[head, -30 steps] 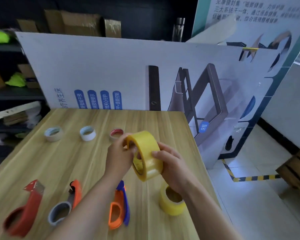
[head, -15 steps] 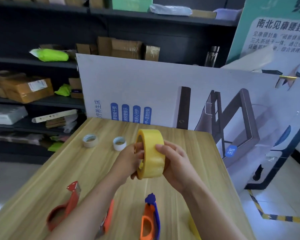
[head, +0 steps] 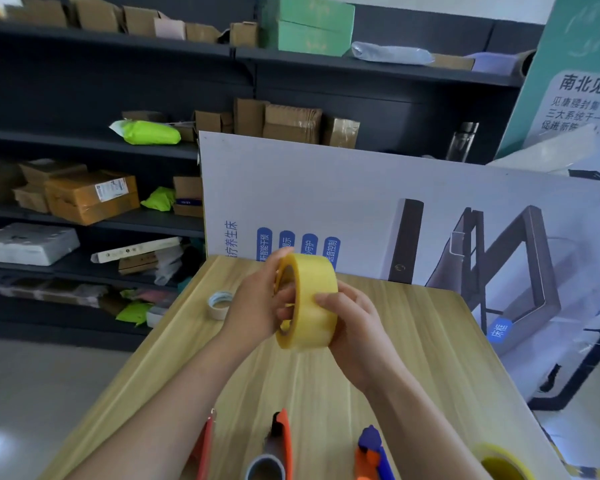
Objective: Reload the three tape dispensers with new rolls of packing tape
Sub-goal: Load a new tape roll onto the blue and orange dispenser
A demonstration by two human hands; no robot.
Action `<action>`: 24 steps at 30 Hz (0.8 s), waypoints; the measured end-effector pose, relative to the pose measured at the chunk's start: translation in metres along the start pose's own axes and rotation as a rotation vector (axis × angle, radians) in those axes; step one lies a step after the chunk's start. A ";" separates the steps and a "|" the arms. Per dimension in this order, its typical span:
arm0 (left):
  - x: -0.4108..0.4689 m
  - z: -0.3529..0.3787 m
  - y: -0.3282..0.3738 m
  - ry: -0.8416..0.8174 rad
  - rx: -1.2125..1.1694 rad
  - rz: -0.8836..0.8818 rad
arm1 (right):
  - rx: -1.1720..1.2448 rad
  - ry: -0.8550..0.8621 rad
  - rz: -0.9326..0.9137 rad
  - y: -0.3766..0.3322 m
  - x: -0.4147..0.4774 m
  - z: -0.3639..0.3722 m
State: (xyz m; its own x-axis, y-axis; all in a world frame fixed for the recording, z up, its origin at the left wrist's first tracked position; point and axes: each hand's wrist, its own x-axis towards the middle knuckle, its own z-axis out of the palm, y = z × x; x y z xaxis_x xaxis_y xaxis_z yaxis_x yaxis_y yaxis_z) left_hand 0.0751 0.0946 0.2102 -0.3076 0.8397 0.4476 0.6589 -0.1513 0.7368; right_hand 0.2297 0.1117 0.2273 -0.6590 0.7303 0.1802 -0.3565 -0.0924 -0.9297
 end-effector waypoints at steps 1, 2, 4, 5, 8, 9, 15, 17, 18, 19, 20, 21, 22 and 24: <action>0.002 -0.001 -0.003 -0.033 -0.094 -0.090 | -0.022 -0.002 -0.012 0.001 0.003 0.002; 0.001 0.001 -0.006 -0.054 -0.155 -0.117 | -0.037 -0.005 -0.023 0.002 0.005 0.003; 0.002 -0.002 -0.002 -0.147 -0.227 -0.160 | -0.056 -0.002 -0.049 0.002 0.007 0.003; 0.002 -0.001 -0.003 -0.171 -0.236 -0.187 | -0.048 0.004 -0.056 0.001 0.008 0.003; 0.008 -0.003 0.001 -0.240 -0.231 -0.183 | 0.000 0.075 -0.048 -0.002 0.011 0.001; 0.011 -0.001 0.005 -0.196 -0.287 -0.177 | -0.004 0.105 -0.046 -0.004 0.012 0.001; 0.016 -0.010 0.027 -0.054 -0.242 0.052 | 0.022 0.082 -0.029 -0.017 0.008 0.000; 0.017 -0.007 0.032 -0.070 -0.233 0.058 | 0.031 0.053 -0.029 -0.022 0.003 -0.003; 0.016 -0.004 0.035 -0.086 -0.255 0.041 | 0.019 0.040 -0.036 -0.025 0.001 -0.004; 0.014 -0.001 0.036 -0.099 -0.264 0.021 | -0.007 0.038 -0.049 -0.027 -0.001 -0.005; 0.013 0.003 0.037 -0.102 -0.267 0.001 | -0.041 0.045 -0.066 -0.028 -0.003 -0.006; 0.011 0.007 0.037 -0.091 -0.244 -0.016 | -0.072 0.058 -0.081 -0.030 -0.005 -0.006; 0.010 0.010 0.037 -0.084 -0.217 -0.023 | -0.089 0.068 -0.093 -0.031 -0.007 -0.006; 0.009 0.015 0.041 -0.067 -0.190 -0.045 | -0.071 0.067 -0.103 -0.032 -0.010 -0.007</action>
State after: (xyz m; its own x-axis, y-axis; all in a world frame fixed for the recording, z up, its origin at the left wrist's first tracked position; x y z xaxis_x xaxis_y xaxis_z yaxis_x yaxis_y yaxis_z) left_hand 0.1090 0.1040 0.2368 -0.2835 0.8795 0.3822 0.5022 -0.2034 0.8405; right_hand 0.2528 0.1119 0.2528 -0.5745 0.7775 0.2559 -0.3705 0.0318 -0.9283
